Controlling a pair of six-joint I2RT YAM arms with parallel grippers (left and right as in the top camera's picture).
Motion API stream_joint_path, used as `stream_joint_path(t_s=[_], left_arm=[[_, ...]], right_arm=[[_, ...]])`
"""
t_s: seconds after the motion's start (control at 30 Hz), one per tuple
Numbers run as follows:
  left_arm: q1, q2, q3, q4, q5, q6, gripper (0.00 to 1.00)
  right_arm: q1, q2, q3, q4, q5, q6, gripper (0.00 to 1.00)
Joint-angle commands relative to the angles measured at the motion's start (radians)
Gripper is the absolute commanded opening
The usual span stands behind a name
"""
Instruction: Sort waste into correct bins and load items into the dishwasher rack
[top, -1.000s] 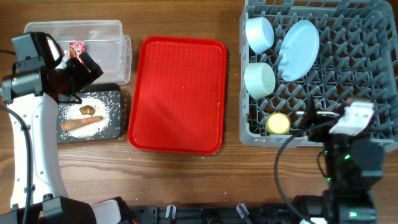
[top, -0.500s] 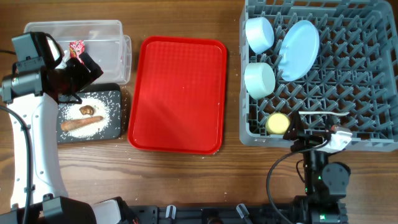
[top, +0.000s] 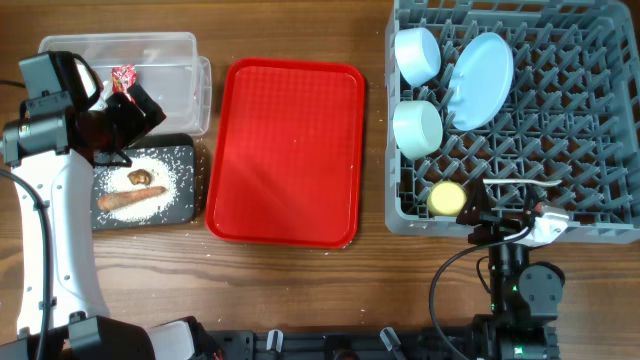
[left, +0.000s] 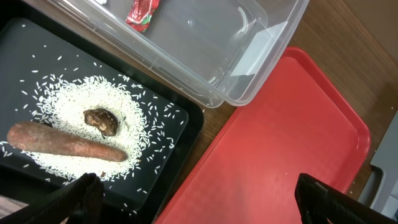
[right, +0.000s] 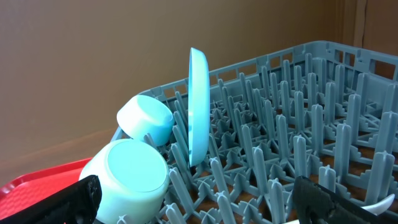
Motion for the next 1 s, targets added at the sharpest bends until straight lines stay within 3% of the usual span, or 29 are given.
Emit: stream_joint_path(t_s=[0.0,0.33,0.47,0.6,0.77,0.97], left_arm=[[0.002,-0.009,0.006,0.003,0.005,-0.009,1.00],[-0.015,-0.068,-0.037,0.064,-0.044,0.004,1.00],[-0.142,-0.284,-0.367,0.471,-0.042,0.159,1.00],[-0.172,-0.546,-0.753,0.828,0.010,0.153,1.00],[-0.172,-0.880,-1.109,0.998,0.013,0.153,1.00],[-0.172,-1.202,-1.289,1.011,0.008,0.147,1.00]], right_arm=[[-0.005,-0.013,0.000,0.004,-0.017,0.015,1.00],[-0.005,-0.013,0.000,0.004,-0.017,0.015,1.00],[-0.005,-0.013,0.000,0.004,-0.017,0.015,1.00],[-0.005,-0.013,0.000,0.004,-0.017,0.014,1.00],[-0.005,-0.013,0.000,0.004,-0.016,0.014,1.00],[-0.005,-0.013,0.000,0.004,-0.017,0.014,1.00]])
